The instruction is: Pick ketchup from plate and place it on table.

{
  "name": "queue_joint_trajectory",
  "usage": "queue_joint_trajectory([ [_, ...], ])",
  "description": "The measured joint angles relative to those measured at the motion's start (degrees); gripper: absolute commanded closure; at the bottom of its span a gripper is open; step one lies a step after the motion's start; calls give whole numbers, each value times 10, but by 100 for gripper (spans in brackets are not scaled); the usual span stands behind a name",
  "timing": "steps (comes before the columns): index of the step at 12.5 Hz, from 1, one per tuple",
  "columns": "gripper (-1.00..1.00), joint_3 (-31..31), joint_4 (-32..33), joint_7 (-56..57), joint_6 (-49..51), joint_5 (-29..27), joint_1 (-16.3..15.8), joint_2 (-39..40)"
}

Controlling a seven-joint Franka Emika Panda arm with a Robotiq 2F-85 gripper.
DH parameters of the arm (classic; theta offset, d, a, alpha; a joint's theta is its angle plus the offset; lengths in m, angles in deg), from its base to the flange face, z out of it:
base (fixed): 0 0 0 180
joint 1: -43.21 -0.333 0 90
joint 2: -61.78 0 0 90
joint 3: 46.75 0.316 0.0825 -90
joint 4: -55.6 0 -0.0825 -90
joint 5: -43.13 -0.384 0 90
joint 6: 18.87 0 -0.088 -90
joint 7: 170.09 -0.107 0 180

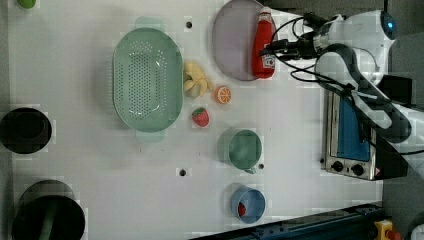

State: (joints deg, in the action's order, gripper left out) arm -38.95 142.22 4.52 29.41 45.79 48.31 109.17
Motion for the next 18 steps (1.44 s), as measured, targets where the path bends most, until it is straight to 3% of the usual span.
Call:
queue_joint_trajectory([
  [5, -100, 1, 4, 4, -60, 7, -8, 38],
  [6, -91, 1, 4, 4, -66, 14, -9, 41],
  [9, -20, -1, 0, 7, -65, 18, -8, 39],
  [16, -19, -1, -6, 7, -63, 7, -7, 22],
  [18, -19, 1, -3, 5, -20, 7, -6, -7],
])
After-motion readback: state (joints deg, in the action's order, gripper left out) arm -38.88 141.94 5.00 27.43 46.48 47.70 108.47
